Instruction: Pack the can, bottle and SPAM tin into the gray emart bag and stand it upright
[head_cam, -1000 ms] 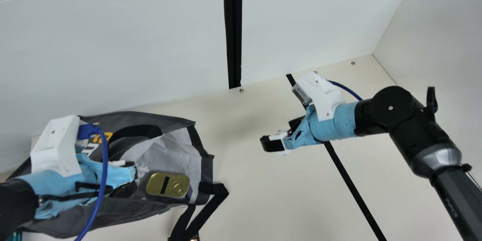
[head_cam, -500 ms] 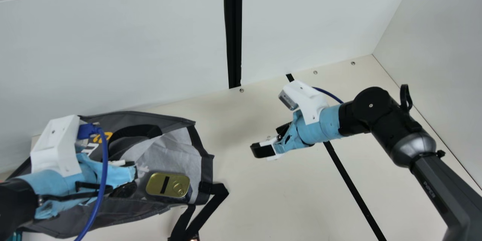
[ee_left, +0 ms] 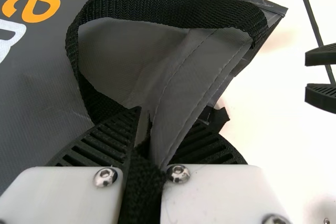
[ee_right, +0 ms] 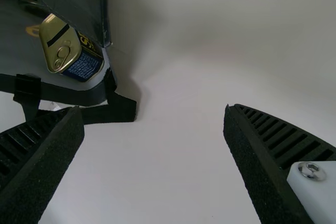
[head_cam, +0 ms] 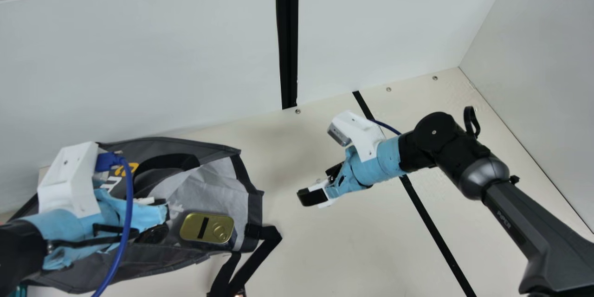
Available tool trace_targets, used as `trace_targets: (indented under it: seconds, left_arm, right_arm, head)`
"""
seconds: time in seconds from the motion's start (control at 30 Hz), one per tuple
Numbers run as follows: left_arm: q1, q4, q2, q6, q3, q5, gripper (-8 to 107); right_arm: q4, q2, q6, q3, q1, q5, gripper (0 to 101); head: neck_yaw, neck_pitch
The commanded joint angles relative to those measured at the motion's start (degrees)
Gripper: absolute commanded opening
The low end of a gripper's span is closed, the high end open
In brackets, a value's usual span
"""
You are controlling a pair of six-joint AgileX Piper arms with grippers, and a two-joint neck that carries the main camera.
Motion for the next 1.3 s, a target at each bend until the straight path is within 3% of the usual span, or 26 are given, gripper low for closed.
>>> trace_targets:
  seconds: [0.0,0.83,1.27]
  left_arm:
    - [0.0,0.0,0.0,0.0,0.0,0.0,-8]
    - [0.0,0.0,0.0,0.0,0.0,0.0,-8]
    - [0.0,0.0,0.0,0.0,0.0,0.0,-8]
  right_arm:
    - [0.21,0.45,-0.44,-0.02,0.35,0.22,95]
    - [4.3,7.13,-6.07,-1.09,7.99,-0.69,95]
    - [6.62,12.67,-5.26,-5.32,11.54,-2.05,95]
  head:
    - [-0.05,-1.39]
    - [-0.05,-1.39]
    - [-0.05,-1.39]
